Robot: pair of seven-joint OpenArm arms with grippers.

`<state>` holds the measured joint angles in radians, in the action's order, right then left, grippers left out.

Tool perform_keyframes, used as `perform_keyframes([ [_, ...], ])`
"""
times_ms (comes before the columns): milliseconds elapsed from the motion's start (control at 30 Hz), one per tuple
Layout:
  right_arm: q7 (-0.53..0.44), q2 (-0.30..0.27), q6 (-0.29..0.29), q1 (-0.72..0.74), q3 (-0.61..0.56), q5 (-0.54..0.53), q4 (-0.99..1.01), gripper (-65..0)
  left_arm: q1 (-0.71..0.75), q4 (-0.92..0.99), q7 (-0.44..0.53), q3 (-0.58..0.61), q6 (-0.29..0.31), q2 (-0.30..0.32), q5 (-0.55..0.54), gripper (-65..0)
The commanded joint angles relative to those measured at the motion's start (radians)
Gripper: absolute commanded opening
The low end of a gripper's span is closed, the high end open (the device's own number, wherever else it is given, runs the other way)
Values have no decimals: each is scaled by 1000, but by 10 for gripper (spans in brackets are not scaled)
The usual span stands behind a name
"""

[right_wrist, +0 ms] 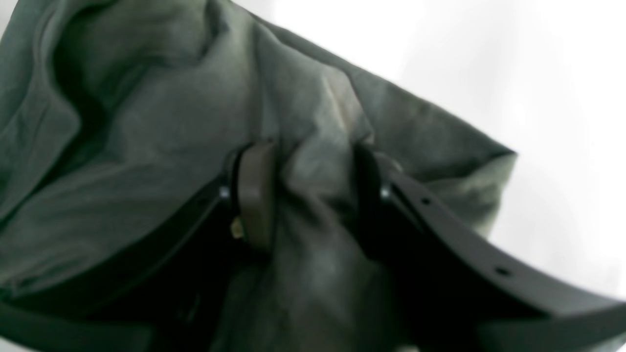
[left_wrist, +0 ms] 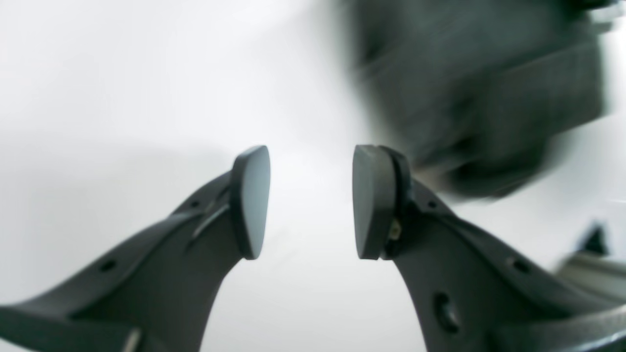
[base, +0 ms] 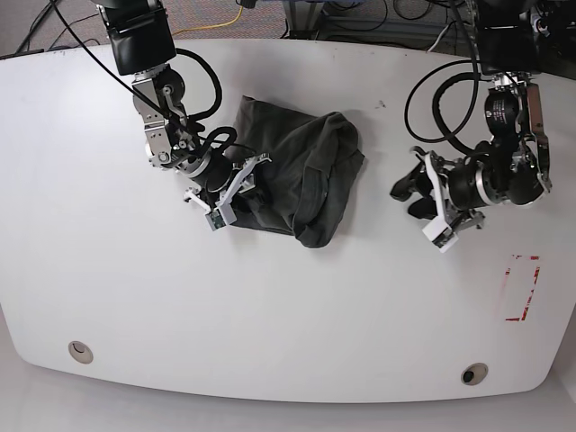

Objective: Layout the t-shirt on the table in an organized manner, then fold the t-shirt properly

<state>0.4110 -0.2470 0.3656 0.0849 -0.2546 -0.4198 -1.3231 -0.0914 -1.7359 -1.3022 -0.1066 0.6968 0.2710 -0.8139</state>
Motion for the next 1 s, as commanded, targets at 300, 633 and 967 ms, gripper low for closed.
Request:
perform_keyframes([
  [300,16,-7,3,2,2,6,-8,-417,-44,9,-38,123,1,-149,-74,-406],
  [633,16,-2,3,2,2,6,-8,-417,-117,81,-33,347,1,-200,-34,-406],
  [967,13,-1,3,2,2,6,-6,-417,-140,98,-30,612,1,-270,207,-406],
])
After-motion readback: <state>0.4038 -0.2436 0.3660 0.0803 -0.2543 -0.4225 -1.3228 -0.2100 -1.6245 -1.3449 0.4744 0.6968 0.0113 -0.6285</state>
